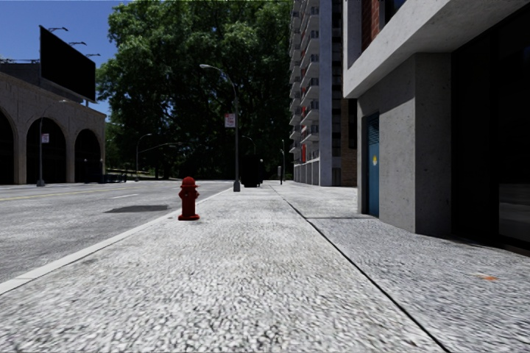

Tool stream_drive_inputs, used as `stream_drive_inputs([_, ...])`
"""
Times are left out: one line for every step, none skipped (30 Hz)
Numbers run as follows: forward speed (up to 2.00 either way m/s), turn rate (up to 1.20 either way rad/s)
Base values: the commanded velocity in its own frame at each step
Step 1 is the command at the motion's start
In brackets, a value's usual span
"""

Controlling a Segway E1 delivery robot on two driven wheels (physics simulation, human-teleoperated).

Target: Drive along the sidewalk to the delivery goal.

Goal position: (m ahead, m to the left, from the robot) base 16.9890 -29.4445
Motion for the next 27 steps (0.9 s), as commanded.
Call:
stream_drive_inputs([2.00,0.00])
stream_drive_inputs([2.00,0.00])
stream_drive_inputs([2.00,0.00])
stream_drive_inputs([2.00,0.00])
stream_drive_inputs([2.00,0.00])
stream_drive_inputs([2.00,0.00])
stream_drive_inputs([2.00,0.00])
stream_drive_inputs([2.00,0.00])
stream_drive_inputs([2.00,0.00])
stream_drive_inputs([2.00,0.00])
stream_drive_inputs([2.00,0.00])
stream_drive_inputs([2.00,0.00])
stream_drive_inputs([2.00,0.00])
stream_drive_inputs([2.00,0.00])
stream_drive_inputs([2.00,0.00])
stream_drive_inputs([2.00,0.00])
stream_drive_inputs([2.00,0.00])
stream_drive_inputs([2.00,0.00])
stream_drive_inputs([2.00,0.00])
stream_drive_inputs([2.00,0.00])
stream_drive_inputs([2.00,0.00])
stream_drive_inputs([2.00,0.00])
stream_drive_inputs([2.00,0.00])
stream_drive_inputs([2.00,0.00])
stream_drive_inputs([2.00,0.00])
stream_drive_inputs([2.00,0.00])
stream_drive_inputs([2.00,0.00])
